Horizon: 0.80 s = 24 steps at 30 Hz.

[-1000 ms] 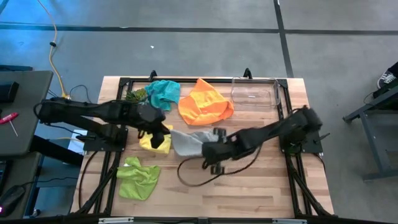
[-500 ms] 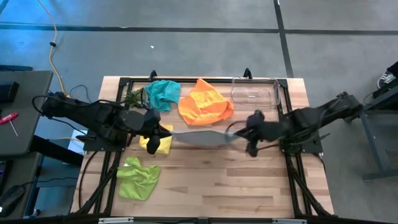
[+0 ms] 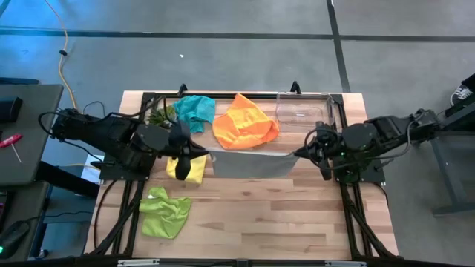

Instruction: Fold microfiber towels

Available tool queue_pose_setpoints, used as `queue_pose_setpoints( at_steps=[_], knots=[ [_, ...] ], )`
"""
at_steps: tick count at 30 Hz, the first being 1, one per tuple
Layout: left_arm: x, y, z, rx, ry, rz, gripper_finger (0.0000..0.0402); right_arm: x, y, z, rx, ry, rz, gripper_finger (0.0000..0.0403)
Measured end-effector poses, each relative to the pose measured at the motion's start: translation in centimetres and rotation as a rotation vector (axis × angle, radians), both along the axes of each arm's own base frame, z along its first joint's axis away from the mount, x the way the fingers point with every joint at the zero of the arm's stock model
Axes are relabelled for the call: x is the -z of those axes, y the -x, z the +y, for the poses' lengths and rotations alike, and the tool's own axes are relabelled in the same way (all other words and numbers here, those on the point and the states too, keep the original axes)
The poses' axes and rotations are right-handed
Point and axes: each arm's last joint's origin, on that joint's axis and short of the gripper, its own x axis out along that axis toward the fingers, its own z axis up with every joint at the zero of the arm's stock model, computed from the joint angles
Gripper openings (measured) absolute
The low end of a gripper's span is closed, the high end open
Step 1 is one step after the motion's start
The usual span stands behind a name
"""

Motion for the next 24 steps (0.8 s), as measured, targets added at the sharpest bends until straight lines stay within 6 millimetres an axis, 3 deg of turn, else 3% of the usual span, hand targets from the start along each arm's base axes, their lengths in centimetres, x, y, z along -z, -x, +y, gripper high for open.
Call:
queue_pose_setpoints(
  at_steps=[15, 24],
  knots=[
    [0.8, 0.1, 1.1, 0.001, -0.101, 0.103, 0.0, 0.9, -1.6, -0.2, 0.051, 0.039, 0.061, 0.0],
    [1.0, 0.1, 3.9, -0.014, -0.259, 0.17, 0.0, 2.0, -1.5, -2.7, 0.172, 0.153, 0.178, 0.0]
  ],
)
